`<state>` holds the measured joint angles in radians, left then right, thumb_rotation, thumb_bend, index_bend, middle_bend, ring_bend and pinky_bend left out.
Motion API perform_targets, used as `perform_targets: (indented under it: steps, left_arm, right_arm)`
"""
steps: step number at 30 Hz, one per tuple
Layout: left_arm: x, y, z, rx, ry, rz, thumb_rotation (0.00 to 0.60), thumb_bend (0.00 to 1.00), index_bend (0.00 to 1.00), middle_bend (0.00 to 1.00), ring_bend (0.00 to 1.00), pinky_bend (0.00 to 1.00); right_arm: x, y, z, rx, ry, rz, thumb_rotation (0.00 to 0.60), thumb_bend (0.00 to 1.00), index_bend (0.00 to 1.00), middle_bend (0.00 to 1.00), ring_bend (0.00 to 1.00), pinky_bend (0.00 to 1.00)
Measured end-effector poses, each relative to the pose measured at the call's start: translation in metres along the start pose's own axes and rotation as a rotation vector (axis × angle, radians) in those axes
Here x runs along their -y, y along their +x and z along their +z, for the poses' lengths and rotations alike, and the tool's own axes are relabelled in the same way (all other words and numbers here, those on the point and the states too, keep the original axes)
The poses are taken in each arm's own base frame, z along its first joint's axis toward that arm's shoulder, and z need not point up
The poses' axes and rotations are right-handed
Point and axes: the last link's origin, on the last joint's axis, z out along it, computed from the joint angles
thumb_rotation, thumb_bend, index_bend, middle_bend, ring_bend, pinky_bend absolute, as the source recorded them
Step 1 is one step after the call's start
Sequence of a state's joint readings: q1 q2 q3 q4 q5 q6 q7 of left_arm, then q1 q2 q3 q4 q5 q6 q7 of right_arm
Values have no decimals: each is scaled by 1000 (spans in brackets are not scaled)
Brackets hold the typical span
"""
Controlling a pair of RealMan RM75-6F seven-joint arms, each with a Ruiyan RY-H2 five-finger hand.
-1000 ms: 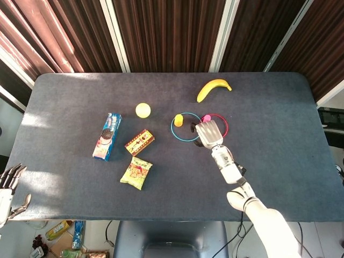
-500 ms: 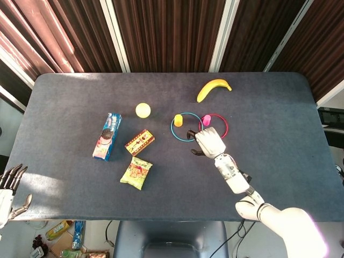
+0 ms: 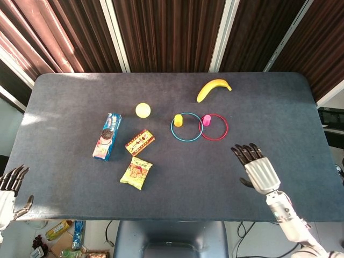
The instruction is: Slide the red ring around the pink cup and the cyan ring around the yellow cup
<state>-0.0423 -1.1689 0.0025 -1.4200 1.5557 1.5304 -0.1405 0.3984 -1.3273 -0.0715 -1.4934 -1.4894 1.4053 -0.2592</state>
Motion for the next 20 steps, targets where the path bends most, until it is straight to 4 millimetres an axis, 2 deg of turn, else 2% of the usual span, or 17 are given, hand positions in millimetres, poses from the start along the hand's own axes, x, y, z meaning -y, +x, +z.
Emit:
perform_targets:
  steps: [3,9,13,20]
  left_arm:
    - [-3,1,0,-1,-4,11,600,436,35,0,0,125]
    - [-11,1,2,2,-18,36,600,435,36,0,0,124]
    - [-16,0,2,12,-25,44,600,434,36,0,0,125]
    - [-19,-1,3,21,-35,51,600,435,45,0,0,125]
  right_arm:
    - [-14,1,-22,23,-63,-16,600,229,156,92,58,96]
    - [-21,5,-42,8,-102,-25,600,229,140,44,4,48]
    - [-24,9,-51,-20,-123,-30,600,229,136,19,0,35]
    - [-25,11,-55,-26,-130,-32,600,229,136,19,0,35]
